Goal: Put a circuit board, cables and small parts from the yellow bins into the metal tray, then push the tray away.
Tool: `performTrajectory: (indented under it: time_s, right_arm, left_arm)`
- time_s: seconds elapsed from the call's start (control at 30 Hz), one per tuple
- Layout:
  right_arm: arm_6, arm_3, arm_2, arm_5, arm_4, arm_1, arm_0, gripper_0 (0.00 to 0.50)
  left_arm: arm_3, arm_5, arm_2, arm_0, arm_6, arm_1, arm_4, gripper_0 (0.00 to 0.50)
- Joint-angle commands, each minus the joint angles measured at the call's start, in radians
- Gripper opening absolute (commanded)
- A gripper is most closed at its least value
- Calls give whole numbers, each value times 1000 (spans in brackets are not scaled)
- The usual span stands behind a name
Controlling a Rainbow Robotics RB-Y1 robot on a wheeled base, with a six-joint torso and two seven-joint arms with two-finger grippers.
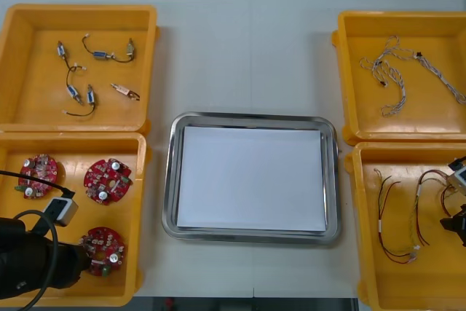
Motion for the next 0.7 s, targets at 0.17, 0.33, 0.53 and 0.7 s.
performTrajectory:
  time_s: [0.17,0.33,0.53,0.7]
  right_arm:
    - [38,30,30,-37,11,-37,-10,500]
    - [41,38,32,-37,14,-37,-7,500]
    - [46,53,36,-46,8,-38,-9,500]
    - [47,70,48,-61,6,-37,-9,500]
  left_arm:
    - [1,-11,-34,-30,99,41,-15,500]
    - [6,-13,-34,-32,102,40,-24,500]
    - [7,-11,-34,-38,108,41,-23,500]
    - [12,-11,-34,-44,111,41,-20,500]
